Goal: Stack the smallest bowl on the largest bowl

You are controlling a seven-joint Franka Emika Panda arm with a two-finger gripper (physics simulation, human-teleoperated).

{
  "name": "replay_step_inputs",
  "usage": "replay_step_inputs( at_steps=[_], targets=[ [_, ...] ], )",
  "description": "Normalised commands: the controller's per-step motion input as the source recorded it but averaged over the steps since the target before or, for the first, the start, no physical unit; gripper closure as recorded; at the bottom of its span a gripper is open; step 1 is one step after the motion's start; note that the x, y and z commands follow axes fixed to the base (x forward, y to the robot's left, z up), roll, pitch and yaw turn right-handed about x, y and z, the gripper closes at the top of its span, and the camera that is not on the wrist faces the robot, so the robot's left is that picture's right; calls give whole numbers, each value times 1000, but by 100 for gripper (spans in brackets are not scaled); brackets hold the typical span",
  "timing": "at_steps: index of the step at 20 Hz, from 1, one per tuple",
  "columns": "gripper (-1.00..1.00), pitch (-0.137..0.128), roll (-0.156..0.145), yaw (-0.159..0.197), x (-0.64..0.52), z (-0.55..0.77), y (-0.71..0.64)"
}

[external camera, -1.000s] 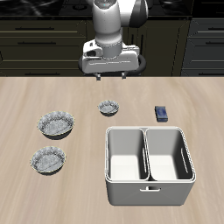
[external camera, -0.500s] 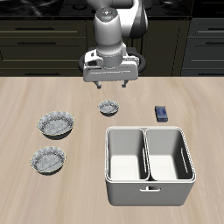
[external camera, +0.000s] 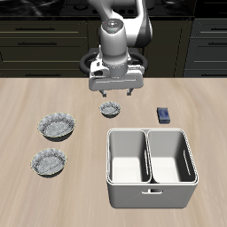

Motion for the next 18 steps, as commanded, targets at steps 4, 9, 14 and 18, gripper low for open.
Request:
replay_step_inputs(
  at_steps=[4, 9, 14, 18],
  targets=[
    [-100, 28, 17, -9, -4, -182, 87],
    [-100, 20, 5, -9, 17, -168, 35],
    [-100, 28, 12, 1, 33, -263, 47],
    [-100, 31, -3, -8, 17, -239, 2]
  ],
)
